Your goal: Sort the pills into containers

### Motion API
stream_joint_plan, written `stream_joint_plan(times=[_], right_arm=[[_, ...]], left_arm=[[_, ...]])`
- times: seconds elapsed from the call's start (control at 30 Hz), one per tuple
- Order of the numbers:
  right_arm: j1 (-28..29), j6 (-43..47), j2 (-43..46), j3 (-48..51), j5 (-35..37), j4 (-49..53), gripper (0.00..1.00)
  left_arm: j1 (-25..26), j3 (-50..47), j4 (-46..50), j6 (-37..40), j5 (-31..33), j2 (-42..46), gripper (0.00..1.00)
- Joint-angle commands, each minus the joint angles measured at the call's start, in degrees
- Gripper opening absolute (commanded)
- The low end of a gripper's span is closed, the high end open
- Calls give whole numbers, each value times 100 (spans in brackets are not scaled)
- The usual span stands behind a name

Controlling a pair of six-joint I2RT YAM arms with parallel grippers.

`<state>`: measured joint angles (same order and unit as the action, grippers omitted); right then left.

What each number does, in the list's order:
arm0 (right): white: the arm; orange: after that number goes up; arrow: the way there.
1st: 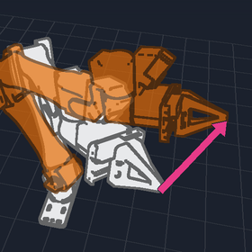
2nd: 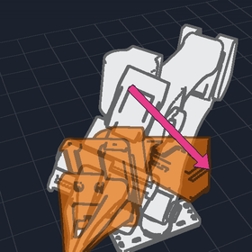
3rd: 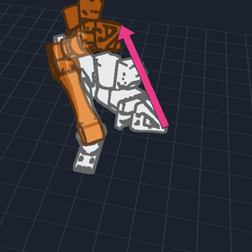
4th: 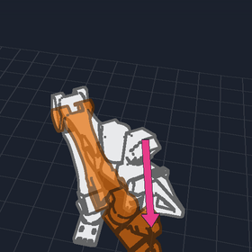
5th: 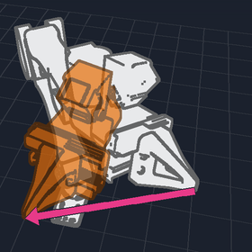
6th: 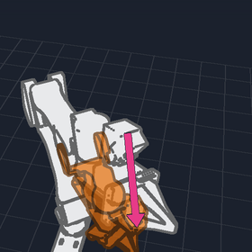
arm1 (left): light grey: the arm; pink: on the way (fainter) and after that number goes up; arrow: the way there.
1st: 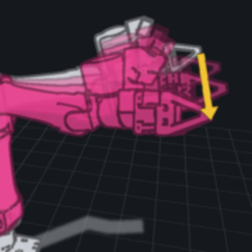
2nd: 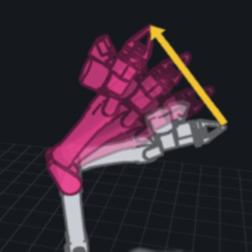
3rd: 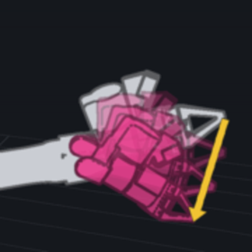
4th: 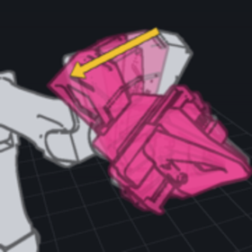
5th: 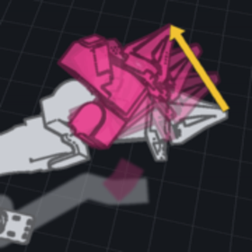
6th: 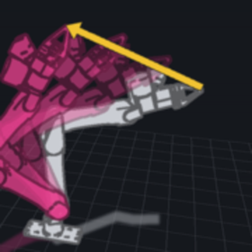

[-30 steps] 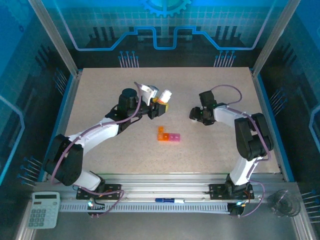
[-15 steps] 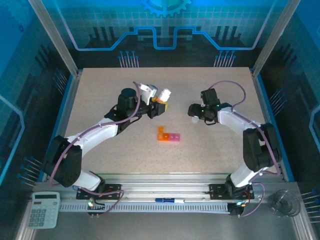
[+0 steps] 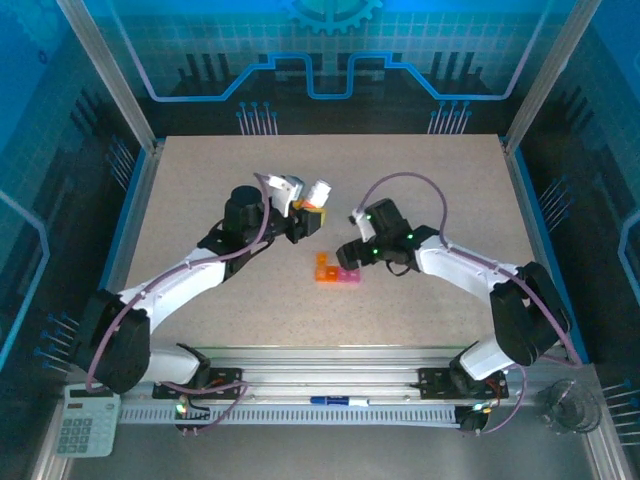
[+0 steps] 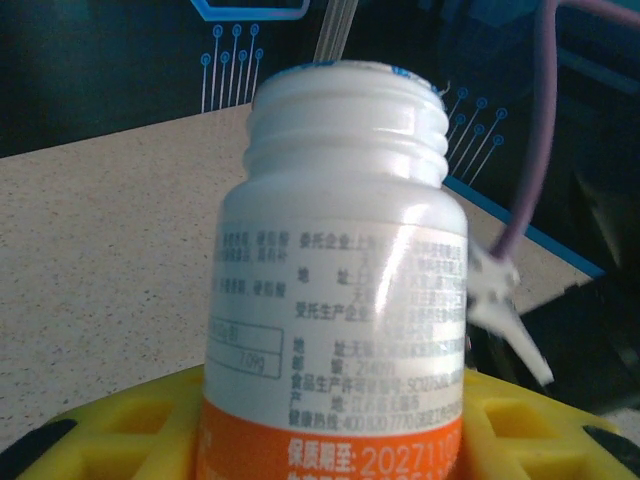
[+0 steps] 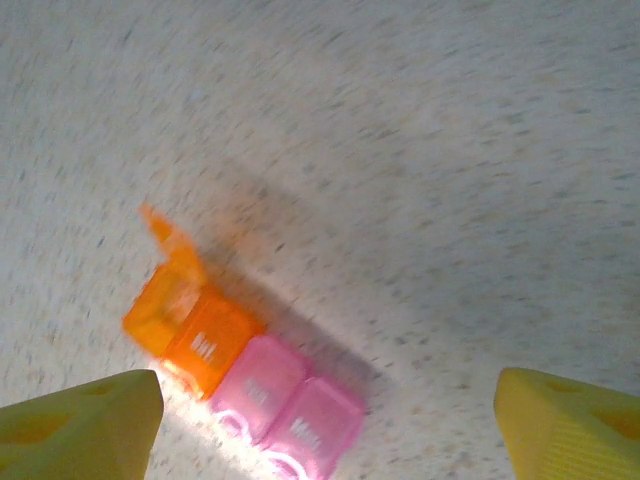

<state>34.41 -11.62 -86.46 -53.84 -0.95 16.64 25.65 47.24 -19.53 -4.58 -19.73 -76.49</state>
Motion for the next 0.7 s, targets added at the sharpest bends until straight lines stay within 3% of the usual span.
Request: stream_joint_plan(times=[0.0, 0.3, 0.67], right_arm=[[360, 553, 128, 236, 178, -82, 89], [859, 692, -146, 430, 732, -106, 94], [940, 760, -907, -52, 1090, 82, 95]], left_arm=[[-68, -190, 53, 16, 178, 302, 0], [-138, -278, 104, 15, 219, 442, 0], [-204, -273, 121, 15, 193, 433, 0]])
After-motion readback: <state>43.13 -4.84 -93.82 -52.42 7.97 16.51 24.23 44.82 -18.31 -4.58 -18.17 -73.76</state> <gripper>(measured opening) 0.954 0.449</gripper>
